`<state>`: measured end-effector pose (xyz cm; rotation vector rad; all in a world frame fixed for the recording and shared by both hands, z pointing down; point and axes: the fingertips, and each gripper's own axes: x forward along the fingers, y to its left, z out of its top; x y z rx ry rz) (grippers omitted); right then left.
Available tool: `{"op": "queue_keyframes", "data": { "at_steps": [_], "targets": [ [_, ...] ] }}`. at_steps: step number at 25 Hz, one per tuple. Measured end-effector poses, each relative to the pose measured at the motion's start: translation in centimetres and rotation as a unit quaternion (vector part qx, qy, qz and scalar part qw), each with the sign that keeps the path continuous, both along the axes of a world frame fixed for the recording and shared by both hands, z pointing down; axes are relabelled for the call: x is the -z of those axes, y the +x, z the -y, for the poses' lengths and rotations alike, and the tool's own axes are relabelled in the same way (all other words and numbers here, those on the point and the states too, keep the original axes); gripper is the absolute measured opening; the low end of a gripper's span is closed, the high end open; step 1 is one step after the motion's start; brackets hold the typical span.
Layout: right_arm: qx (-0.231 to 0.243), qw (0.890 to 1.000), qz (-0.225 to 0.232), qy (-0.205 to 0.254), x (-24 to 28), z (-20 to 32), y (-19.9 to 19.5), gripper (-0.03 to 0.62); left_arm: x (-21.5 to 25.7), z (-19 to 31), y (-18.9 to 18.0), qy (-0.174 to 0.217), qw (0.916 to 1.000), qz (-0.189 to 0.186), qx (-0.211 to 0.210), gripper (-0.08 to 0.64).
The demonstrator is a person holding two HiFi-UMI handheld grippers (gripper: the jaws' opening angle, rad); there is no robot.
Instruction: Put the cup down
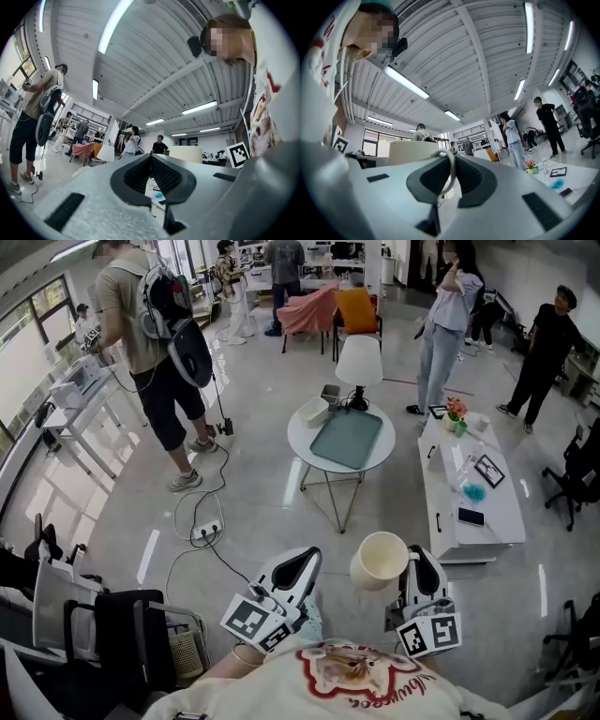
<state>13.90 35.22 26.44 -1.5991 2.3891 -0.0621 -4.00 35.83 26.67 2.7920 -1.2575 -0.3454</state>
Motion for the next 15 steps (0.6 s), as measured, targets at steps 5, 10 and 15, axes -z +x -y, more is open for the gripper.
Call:
{"op": "queue_keyframes", "data": {
  "at_steps": [5,10,15],
  "targets": [
    [-0.01,1.0,-0.002,0.001,0.1,2.9,0.0,0.048,0.3,3.2,0.0,0.006,0.9999,-0.007,-0.01,0.017],
    [-0.014,1.0,-0.004,-0.005,-0.2,7.4,-0.9,0.048,0.1,8.0,-0.8,0.005,0.9998,-0.009,-0.016,0.017],
    [-0.023,1.0,-0.002,-0.002,0.3,12.2,-1.6,0.048,0.6,13.3,-1.4,0.008,0.9996,-0.011,-0.025,0.017]
  ]
}}
